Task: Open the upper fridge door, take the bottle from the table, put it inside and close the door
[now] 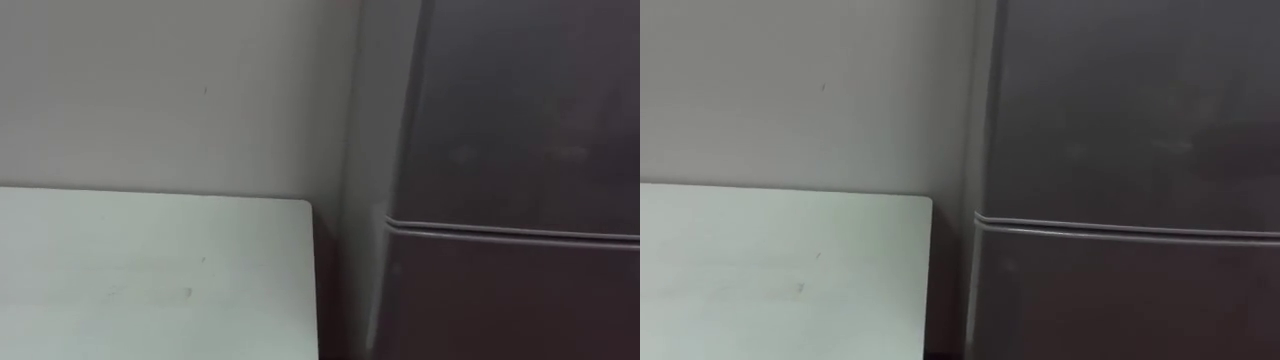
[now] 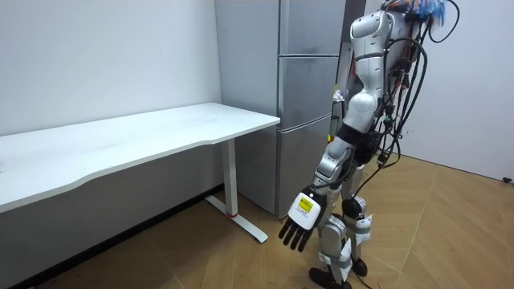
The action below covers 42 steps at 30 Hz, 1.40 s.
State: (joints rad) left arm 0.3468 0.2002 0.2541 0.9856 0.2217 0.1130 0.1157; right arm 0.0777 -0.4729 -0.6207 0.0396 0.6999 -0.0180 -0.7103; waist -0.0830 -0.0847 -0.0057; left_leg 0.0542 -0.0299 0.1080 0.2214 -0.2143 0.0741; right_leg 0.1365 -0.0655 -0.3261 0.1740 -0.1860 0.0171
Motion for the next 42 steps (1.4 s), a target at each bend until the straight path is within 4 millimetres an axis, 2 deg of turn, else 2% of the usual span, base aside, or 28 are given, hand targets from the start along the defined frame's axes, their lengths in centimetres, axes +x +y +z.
schedule_pose_setpoints(steps=[5,7,10,11,14,17,21,24,26,31,36,42], left_arm=[[0.1,-0.1,0.0,0.001,-0.014,0.034,0.0],[0.1,-0.4,-0.1,-0.005,-0.014,0.044,0.0],[0.8,-0.6,0.0,-0.003,-0.037,0.04,0.0],[0.8,-0.6,0.0,-0.002,-0.038,0.04,0.0],[0.9,-0.6,0.0,0.015,-0.044,0.046,0.0],[0.8,-1.0,-0.1,-0.003,-0.056,0.083,0.0],[0.4,-1.6,-0.3,-0.02,-0.051,0.099,0.0],[-0.1,-2.0,-0.5,-0.035,-0.045,0.124,0.0],[-0.2,-2.4,-0.6,-0.046,-0.053,0.147,0.0],[-0.7,-2.5,-0.6,-0.039,-0.05,0.148,0.0],[-1.3,-3.1,-0.9,-0.059,-0.014,0.131,0.0],[-2.1,-3.6,-1.1,-0.076,0.016,0.128,0.0]], right_arm=[[-2.9,-0.8,-4.6,0.212,0.053,-0.128,0.0],[-3.9,-0.7,-6.5,0.266,0.107,-0.167,0.0],[-6.3,0.3,-9.9,0.358,0.206,-0.215,0.0],[-7.1,0.8,-11.1,0.391,0.246,-0.227,0.0],[-8.6,2.3,-14.4,0.496,0.352,-0.253,0.0],[-10.1,3.9,-16.7,0.567,0.427,-0.27,0.0],[-11.5,5.1,-18.3,0.608,0.507,-0.274,0.0],[-13.1,6.3,-20.4,0.638,0.642,-0.257,0.0],[-14.1,7.7,-22.1,0.678,0.743,-0.214,0.0],[-16.0,9.5,-24.2,0.718,0.905,-0.115,0.0],[-16.3,10.8,-25.4,0.724,0.985,0.048,0.0],[-16.1,13.1,-26.9,0.745,1.096,0.34,0.0]], waist=[[-0.015,0.012,-0.007],[-0.018,0.023,-0.0049],[-0.003,0.035,-0.0048],[0.006,0.041,-0.0047],[0.003,0.048,-0.0041],[0.001,0.053,-0.0038],[0.0,0.057,-0.0017],[0.004,0.06,-0.0021],[0.005,0.067,-0.0022],[0.006,0.077,-0.0015],[0.007,0.078,-0.0007],[0.023,0.084,-0.0007]], left_leg=[[-0.025,-0.001,-0.003,0.012,-0.001,0.001],[-0.026,-0.001,-0.001,0.013,-0.002,0.002],[-0.019,0.0,0.001,0.007,-0.003,0.003],[-0.008,0.0,0.006,-0.001,-0.002,0.002],[-0.011,-0.001,0.005,-0.001,-0.003,0.002],[-0.016,-0.002,0.005,0.001,-0.004,0.002],[-0.017,-0.004,0.011,0.002,-0.003,0.002],[-0.009,-0.002,0.024,-0.001,-0.005,0.002],[-0.007,-0.004,0.026,-0.006,-0.006,0.003],[0.016,-0.004,0.032,-0.022,-0.006,0.003],[0.026,-0.003,0.034,-0.018,-0.012,-0.001],[0.026,-0.002,0.036,-0.014,-0.016,-0.003]], right_leg=[[-0.012,0.004,-0.003,0.001,0.0,0.0],[-0.015,0.006,-0.002,0.002,0.001,0.001],[-0.018,0.005,0.006,0.012,0.001,0.001],[-0.013,0.006,0.022,0.012,0.001,0.001],[-0.022,0.0,0.025,0.013,0.0,0.002],[-0.028,-0.002,0.028,0.014,-0.004,0.002],[-0.035,-0.003,0.038,0.012,-0.012,0.003],[-0.031,-0.002,0.049,0.012,-0.013,0.004],[-0.032,-0.003,0.052,0.012,-0.014,0.007],[-0.017,-0.002,0.051,0.012,-0.015,0.008],[-0.009,0.001,0.07,0.01,-0.026,0.007],[-0.011,0.002,0.074,0.012,-0.028,0.005]], base=[[0.0],[0.0],[-0.03],[-0.1],[-0.03],[-0.01],[-0.04],[-0.09],[-0.04],[-0.04],[-0.01],[0.0]])
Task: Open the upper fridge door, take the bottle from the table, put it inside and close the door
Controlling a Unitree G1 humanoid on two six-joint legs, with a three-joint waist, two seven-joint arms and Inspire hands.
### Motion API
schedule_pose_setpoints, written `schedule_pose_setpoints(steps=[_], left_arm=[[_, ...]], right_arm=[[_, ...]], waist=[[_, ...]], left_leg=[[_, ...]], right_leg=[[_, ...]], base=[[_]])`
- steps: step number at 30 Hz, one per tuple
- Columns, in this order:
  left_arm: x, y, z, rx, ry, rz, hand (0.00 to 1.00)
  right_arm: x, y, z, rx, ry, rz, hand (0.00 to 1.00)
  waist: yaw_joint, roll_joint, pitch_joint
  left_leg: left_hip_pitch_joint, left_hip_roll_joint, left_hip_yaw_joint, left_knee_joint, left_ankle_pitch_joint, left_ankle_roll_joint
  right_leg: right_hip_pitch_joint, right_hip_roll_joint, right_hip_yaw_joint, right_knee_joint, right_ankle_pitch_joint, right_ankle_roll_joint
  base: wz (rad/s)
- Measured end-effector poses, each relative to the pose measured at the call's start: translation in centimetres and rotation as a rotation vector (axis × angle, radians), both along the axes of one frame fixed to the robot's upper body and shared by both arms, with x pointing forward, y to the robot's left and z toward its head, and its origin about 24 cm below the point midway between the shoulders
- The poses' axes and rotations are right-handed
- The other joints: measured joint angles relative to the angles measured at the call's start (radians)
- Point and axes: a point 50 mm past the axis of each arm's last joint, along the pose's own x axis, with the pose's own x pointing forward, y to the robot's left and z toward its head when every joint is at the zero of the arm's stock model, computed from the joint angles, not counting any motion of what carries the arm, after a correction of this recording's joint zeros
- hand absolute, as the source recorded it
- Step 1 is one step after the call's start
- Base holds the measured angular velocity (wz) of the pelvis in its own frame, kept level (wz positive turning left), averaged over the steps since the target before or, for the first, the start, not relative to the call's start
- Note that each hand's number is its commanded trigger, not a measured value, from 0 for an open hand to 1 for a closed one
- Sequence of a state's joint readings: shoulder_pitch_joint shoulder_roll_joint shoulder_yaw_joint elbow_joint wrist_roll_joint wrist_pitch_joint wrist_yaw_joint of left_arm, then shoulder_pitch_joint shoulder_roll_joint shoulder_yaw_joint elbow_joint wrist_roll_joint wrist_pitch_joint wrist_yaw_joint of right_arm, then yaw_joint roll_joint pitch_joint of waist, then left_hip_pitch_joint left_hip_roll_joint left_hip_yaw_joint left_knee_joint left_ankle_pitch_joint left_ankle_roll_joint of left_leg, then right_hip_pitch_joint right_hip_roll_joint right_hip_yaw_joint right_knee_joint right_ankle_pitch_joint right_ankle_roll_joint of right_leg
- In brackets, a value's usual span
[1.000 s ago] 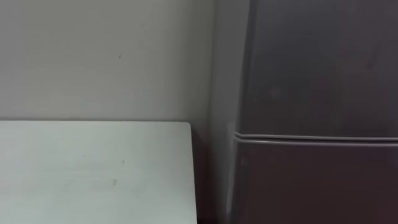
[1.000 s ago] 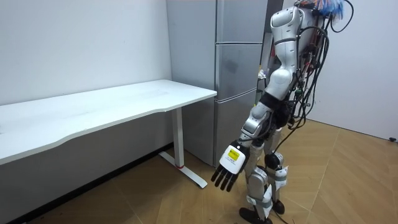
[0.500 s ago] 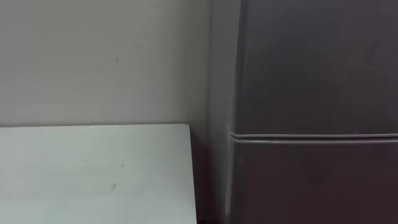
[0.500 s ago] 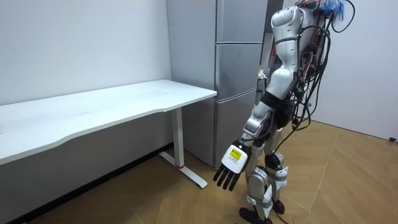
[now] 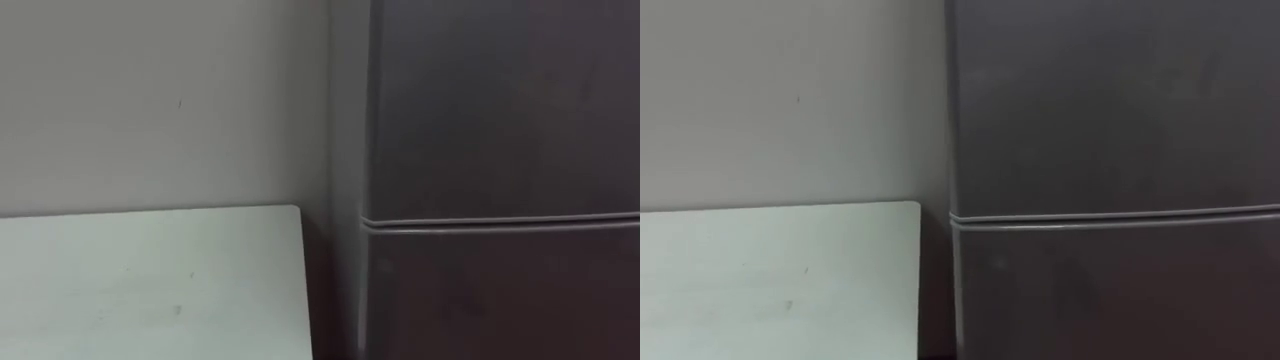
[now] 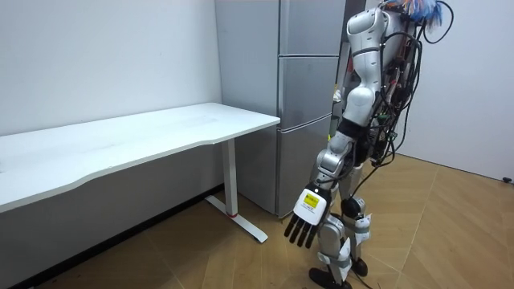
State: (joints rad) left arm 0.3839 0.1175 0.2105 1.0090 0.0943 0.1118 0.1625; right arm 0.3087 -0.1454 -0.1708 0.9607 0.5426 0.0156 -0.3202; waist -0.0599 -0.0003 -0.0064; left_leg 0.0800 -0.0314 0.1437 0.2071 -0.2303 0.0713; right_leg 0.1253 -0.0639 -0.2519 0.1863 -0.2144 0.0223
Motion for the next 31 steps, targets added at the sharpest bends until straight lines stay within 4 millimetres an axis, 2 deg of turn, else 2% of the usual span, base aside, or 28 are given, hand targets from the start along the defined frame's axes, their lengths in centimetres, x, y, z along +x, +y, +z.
schedule_pose_setpoints(steps=[5,10,18,20,31], left_arm=[[1.5,-0.5,-0.3,-0.024,-0.007,-0.072,0.0],[3.0,-0.9,-0.5,-0.042,-0.024,-0.146,0.0],[4.1,-1.5,-0.7,-0.083,-0.036,-0.194,0.0],[4.3,-1.6,-0.7,-0.084,-0.039,-0.2,0.0],[4.8,-1.7,-0.7,-0.085,-0.048,-0.21,0.0]], right_arm=[[0.4,1.7,-0.8,0.126,0.023,0.244,0.0],[1.2,2.8,-1.2,0.216,0.008,0.346,0.0],[1.4,3.1,-1.4,0.266,0.001,0.371,0.0],[1.5,3.2,-1.5,0.271,0.005,0.372,0.0],[1.9,3.2,-1.5,0.283,0.015,0.414,0.0]], waist=[[0.014,0.0,0.0005],[0.016,-0.001,0.0011],[0.014,-0.007,0.0038],[0.014,-0.011,0.0066],[0.014,-0.017,0.0075]], left_leg=[[-0.009,0.0,-0.006,0.007,-0.001,0.001],[-0.008,0.0,-0.009,0.008,-0.001,0.001],[-0.015,0.0,-0.013,0.005,-0.001,0.001],[-0.018,0.0,-0.013,0.002,-0.001,0.0],[-0.029,0.0,-0.013,-0.001,-0.003,-0.003]], right_leg=[[0.0,-0.001,-0.011,-0.001,0.0,0.0],[0.006,-0.002,-0.025,-0.003,0.0,0.0],[0.004,0.0,-0.026,-0.015,0.001,0.0],[0.001,0.001,-0.027,-0.017,0.001,0.0],[-0.005,0.009,-0.026,-0.019,0.001,0.0]], base=[[0.06],[0.03],[0.0],[0.0],[0.0]])
